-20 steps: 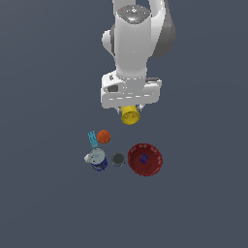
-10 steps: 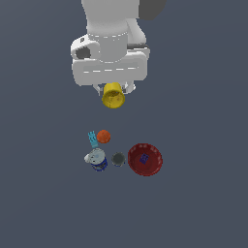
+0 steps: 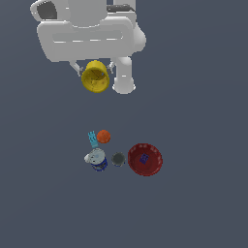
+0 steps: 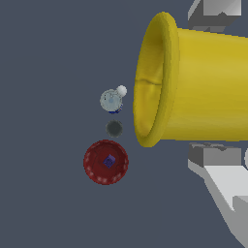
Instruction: Pick up a designated object from a clutter of objects.
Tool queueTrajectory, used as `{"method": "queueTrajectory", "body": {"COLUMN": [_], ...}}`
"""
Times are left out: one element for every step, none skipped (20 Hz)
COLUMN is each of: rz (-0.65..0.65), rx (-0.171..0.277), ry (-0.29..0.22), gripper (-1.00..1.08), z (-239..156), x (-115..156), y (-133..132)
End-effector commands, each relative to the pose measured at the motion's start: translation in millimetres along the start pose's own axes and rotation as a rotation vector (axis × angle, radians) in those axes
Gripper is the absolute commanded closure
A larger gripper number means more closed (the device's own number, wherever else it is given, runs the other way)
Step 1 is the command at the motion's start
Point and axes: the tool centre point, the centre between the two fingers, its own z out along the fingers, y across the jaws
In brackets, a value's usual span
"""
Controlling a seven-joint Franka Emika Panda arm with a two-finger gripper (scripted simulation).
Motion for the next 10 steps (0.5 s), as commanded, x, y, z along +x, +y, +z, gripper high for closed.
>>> {"method": "queueTrajectory", "body": {"rz": [-0.001,-0.001,-0.001,-0.001,-0.001,-0.001,-0.001,-0.001,-0.001,-0.001], "rx": [-0.001,-0.001,-0.001,-0.001,-0.001,-0.001,-0.001,-0.001,-0.001,-0.001], "ry": [0.000,0.000,0.000,0.000,0.000,0.000,0.000,0.000,0.000,0.000], "gripper": [1.08,1.08,1.08,1.08,1.08,1.08,1.08,1.08,1.08,1.08], "z": [-11.3,-14.4,-17.1,-19.4,-21.3,-22.9,-24.1,-24.9,-25.5,-25.6], "x": [0.9,1.3,1.6,1.9,2.2,2.4,2.5,2.7,2.7,2.8], "y": [6.1,8.0,9.7,11.2,12.3,13.3,14.1,14.6,14.9,15.0]}}
